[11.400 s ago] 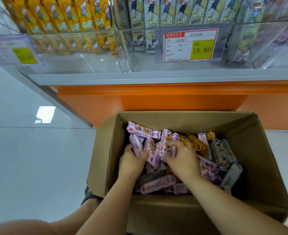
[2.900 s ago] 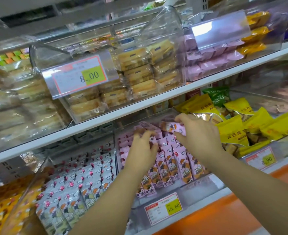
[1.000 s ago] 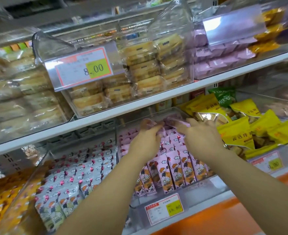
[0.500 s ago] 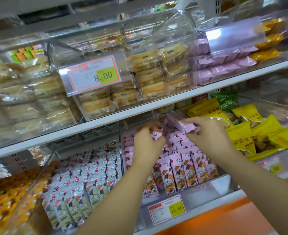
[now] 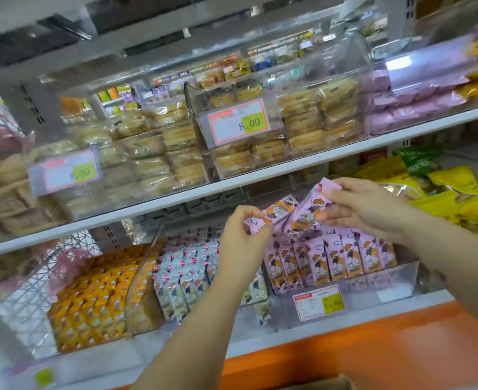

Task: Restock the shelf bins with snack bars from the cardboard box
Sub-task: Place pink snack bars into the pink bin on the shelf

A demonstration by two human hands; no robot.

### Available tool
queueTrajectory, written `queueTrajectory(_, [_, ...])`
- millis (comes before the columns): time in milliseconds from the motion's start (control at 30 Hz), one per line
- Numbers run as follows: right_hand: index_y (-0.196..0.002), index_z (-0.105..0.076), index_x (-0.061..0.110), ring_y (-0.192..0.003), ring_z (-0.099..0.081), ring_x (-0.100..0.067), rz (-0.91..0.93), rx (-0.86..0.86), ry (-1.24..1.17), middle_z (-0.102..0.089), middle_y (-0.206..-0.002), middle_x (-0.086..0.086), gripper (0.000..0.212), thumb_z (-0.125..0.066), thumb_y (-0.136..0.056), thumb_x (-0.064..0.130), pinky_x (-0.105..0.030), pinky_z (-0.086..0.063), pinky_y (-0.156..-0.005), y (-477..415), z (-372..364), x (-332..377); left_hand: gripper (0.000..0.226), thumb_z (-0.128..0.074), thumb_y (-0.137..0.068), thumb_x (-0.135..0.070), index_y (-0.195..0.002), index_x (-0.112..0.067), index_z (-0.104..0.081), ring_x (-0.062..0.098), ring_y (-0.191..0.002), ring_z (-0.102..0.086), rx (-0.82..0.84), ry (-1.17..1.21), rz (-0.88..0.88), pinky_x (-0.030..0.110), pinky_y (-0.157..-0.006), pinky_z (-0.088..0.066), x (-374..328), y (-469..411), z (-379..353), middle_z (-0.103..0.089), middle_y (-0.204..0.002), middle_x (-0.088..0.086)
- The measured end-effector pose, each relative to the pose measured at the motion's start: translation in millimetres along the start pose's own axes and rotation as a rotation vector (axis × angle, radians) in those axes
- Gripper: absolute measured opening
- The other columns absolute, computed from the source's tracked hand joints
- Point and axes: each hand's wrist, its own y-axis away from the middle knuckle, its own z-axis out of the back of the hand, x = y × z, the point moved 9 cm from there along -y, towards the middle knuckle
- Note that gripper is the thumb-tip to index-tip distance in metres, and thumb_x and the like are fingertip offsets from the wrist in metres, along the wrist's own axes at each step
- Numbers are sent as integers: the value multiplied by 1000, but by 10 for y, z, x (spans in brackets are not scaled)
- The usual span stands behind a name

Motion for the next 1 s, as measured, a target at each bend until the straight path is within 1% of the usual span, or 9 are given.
queueTrajectory(233, [-122, -52, 2, -83, -71, -29, -41, 87, 174, -67, -102, -17, 36, -63, -88, 7, -37, -57, -80, -5, -230, -46, 47, -59, -88, -6, -119, -40, -56, 8, -77, -60, -20, -68, -13, 16, -56, -47, -9, 12, 382, -52, -135, -2])
queueTrajectory(333, [-113, -55, -1, -80, -70, -31, -18, 66, 283, -70, -94, -20, 35, -70, -80, -2, -40, -58, -79, -50, -266, -150, 52, -59, -89, -6, -130, -36, -49, 27, -91, -61, 21, -89, -29, 20, -52, -41, 18, -31, 323, -53, -124, -8])
queueTrajectory(367, [-112, -54, 0, -80, -71, -32, -19, 65, 314, -69, -97, -20, 35, -70, -81, -2, -40, -58, -79, -74, -281, -206, 50, -60, -88, -7, -129, -35, -49, 21, -118, -44, 37, -102, -41, 21, -53, -39, 37, -44, 275, -53, -115, -10])
queueTrajectory(400, [-113, -54, 1, -80, -71, -30, -17, 72, 360, -67, -103, -17, 36, -70, -82, 1, -39, -58, -79, -97, -305, -258, 47, -62, -88, -8, -124, -35, -50, 4, -76, -39, 54, -115, -54, 19, -56, -40, 57, -58, 218, -53, -108, -13])
queueTrajectory(433, [-115, -53, 5, -82, -71, -28, -12, 85, 429, -64, -110, -10, 37, -70, -83, 4, -38, -57, -81, -127, -335, -318, 44, -64, -87, -9, -119, -35, -51, 15, -87, -58, 71, -131, -62, 17, -60, -41, 81, -75, 162, -53, -105, -17])
queueTrajectory(600, [-118, -56, 14, -84, -59, -5, 136, 98, 983, -59, -102, 2, 39, -71, -84, 27, -11, -43, -68, -193, -426, -397, 26, -65, -87, -12, -111, -23, -61, 6, -92, -57, 235, -380, -84, 14, -72, -44, 260, -151, -231, -56, -104, -13])
queueTrajectory(700, [-126, -55, 14, -112, -52, -21, 126, 105, 1244, -48, -125, -4, 48, -67, -86, 37, -30, -42, -91, -211, -412, -507, 27, -65, -88, -18, -116, -20, -62, 10, -103, -55, 251, -582, -168, 16, -91, -37, 285, -226, -397, -55, -116, -5])
queueTrajectory(800, [-130, -54, 21, -110, -53, -22, 125, 93, 1292, -42, -129, -2, 50, -67, -85, 40, -35, -45, -93, -208, -386, -560, 27, -64, -89, -24, -116, -25, -61, 11, -114, -53, 286, -849, -245, 38, -118, -15, 310, -311, -534, -58, -122, -8])
queueTrajectory(1000, [-124, -57, 26, -105, -55, -20, 173, 70, 1285, -43, -127, 2, 42, -67, -85, 39, -34, -45, -90, -240, -380, -581, 22, -62, -89, -29, -111, -29, -59, 17, -117, -53, 384, -1200, -224, 51, -116, 0, 408, -364, -683, -65, -113, -7])
